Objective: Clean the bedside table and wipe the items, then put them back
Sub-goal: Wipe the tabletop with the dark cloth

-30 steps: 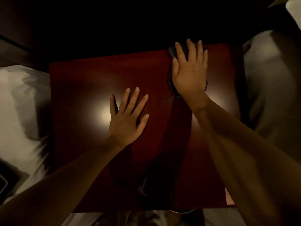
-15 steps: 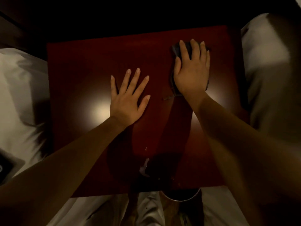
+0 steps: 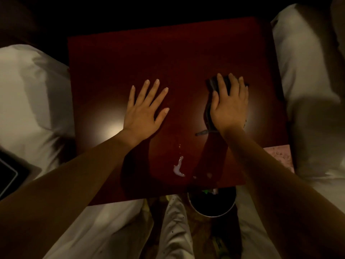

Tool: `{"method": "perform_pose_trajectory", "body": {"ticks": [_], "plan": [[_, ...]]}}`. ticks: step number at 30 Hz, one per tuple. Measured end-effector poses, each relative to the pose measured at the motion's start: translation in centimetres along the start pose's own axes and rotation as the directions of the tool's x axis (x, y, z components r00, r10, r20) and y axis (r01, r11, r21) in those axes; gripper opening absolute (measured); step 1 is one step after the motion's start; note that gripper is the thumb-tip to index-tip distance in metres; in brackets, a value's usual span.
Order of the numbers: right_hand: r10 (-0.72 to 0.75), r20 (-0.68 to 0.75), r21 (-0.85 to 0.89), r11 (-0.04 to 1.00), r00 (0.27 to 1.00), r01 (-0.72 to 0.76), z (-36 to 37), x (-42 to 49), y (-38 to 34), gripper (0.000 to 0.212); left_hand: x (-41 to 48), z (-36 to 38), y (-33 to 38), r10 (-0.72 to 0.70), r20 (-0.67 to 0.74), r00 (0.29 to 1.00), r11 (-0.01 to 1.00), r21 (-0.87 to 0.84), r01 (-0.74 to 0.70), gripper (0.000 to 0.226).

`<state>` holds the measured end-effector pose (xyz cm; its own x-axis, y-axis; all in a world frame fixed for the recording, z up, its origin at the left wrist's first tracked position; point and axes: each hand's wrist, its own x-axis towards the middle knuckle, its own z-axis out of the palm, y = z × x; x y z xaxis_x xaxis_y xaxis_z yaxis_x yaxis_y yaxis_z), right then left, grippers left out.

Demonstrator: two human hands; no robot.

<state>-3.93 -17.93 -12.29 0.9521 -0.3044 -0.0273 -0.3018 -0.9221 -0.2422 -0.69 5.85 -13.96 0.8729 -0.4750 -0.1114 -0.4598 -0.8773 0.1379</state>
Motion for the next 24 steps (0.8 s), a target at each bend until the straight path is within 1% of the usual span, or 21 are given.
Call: {"method": "perform_pose_trajectory", "body": {"ticks": [2,7,10,17,24], "plan": [[0.009,0.016,0.0,1.0,1.0,-0.009,-0.2,-1.7,0.1,0.049,-1.4,0.0,-0.6,0.007,0.003,1.0,1.0,-0.006,-0.007,0.059],[0.041,0.003,0.015,0.999,0.999,-0.041,-0.3,-6.5,0.0,0.047,-4.8,0.3,-1.5,0.004,-0.003,1.0,1.0,-0.012,-0.004,0.059],[0.086,0.002,0.015,0.996,0.996,-0.086,-0.2,-9.4,-0.6,0.047,-6.4,0.5,-1.9,0.012,-0.009,1.0,1.0,-0.013,-0.012,0.06],[0.182,-0.02,0.039,0.983,0.983,-0.181,0.8,-15.1,-3.7,0.046,-9.8,0.5,-3.3,0.04,-0.009,0.999,0.999,-0.012,-0.041,0.06],[0.293,-0.06,0.062,0.955,0.954,-0.29,1.8,-17.9,-7.8,0.047,-11.3,0.8,-4.3,0.047,-0.041,0.998,0.999,-0.022,-0.048,0.058]]}}
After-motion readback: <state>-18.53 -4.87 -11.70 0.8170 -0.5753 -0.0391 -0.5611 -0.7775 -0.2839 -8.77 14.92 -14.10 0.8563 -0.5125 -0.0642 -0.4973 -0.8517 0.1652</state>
